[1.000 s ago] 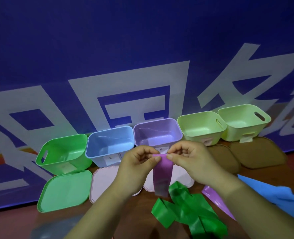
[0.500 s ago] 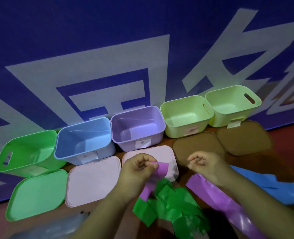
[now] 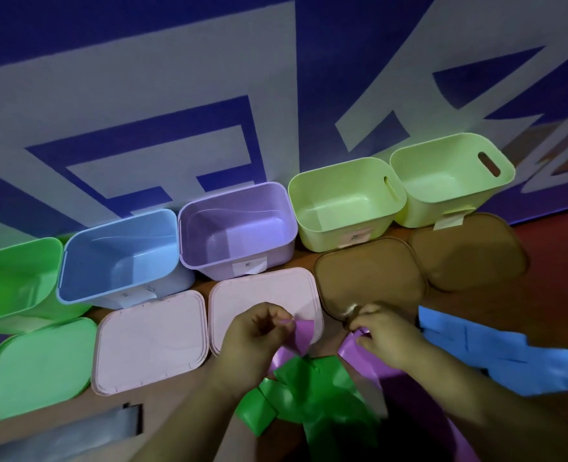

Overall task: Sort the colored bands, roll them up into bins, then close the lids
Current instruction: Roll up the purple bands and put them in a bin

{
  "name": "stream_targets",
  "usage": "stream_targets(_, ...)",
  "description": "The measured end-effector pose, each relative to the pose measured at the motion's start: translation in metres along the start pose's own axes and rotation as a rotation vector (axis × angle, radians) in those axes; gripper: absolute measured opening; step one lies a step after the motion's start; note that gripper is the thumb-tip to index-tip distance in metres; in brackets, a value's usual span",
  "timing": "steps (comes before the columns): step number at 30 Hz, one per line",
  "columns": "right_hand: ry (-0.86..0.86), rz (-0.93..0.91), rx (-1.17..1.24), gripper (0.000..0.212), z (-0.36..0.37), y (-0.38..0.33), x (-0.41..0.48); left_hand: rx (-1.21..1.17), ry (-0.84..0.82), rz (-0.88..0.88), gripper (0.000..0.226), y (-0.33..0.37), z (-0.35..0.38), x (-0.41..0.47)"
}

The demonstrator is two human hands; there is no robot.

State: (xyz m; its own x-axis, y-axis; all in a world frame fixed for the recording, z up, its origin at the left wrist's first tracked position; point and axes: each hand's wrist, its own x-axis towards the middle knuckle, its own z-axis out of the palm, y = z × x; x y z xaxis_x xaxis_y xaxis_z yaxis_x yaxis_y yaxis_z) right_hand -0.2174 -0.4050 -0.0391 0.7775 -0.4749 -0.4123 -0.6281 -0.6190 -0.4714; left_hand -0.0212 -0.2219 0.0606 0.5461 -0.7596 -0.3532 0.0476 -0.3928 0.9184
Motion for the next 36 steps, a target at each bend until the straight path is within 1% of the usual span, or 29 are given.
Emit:
stream_targets(3,0.020,-0.002,-0.046,0.009,0.004,0.004,0.002,0.013,0.018,-0.008,0.012,-0.003,-0.002,-0.001)
stream_targets(6,0.038,-0.011,-0.059,0.006,0.002,0.003,-0.001,0.015,0.026,-0.007,0.009,-0.003,-0.004,-0.002)
stream_targets(11,0.050,-0.009,-0.057,0.005,0.004,-0.003,-0.008,-0.005,0.028,-0.006,0.010,-0.005,-0.009,-0.008)
stream_targets(15,0.039,-0.008,-0.042,0.005,0.002,-0.009,-0.020,0.003,0.009,0.031,0.012,-0.003,-0.014,-0.015)
stream_targets(17,0.031,-0.003,-0.018,0.009,-0.003,-0.016,-0.028,0.004,-0.003,0.053,0.015,-0.001,-0.017,-0.019)
stream_targets(19,0.035,-0.004,0.020,0.018,-0.011,-0.023,-0.037,-0.007,0.000,0.068,0.014,0.001,-0.020,-0.022)
stream_targets(22,0.079,0.028,0.092,0.013,-0.028,-0.038,-0.055,-0.022,0.007,0.100,0.011,0.006,-0.027,-0.031)
stream_targets(28,0.145,0.024,0.182,0.020,-0.070,-0.080,-0.090,-0.043,0.058,0.195,0.011,0.026,-0.045,-0.057)
stream_targets(30,0.170,0.032,0.186,0.019,-0.081,-0.097,-0.098,-0.043,0.073,0.227,0.011,0.035,-0.053,-0.066)
stream_targets(36,0.323,-0.098,0.193,0.017,-0.107,-0.153,-0.126,-0.079,0.108,0.311,0.015,0.059,-0.080,-0.091)
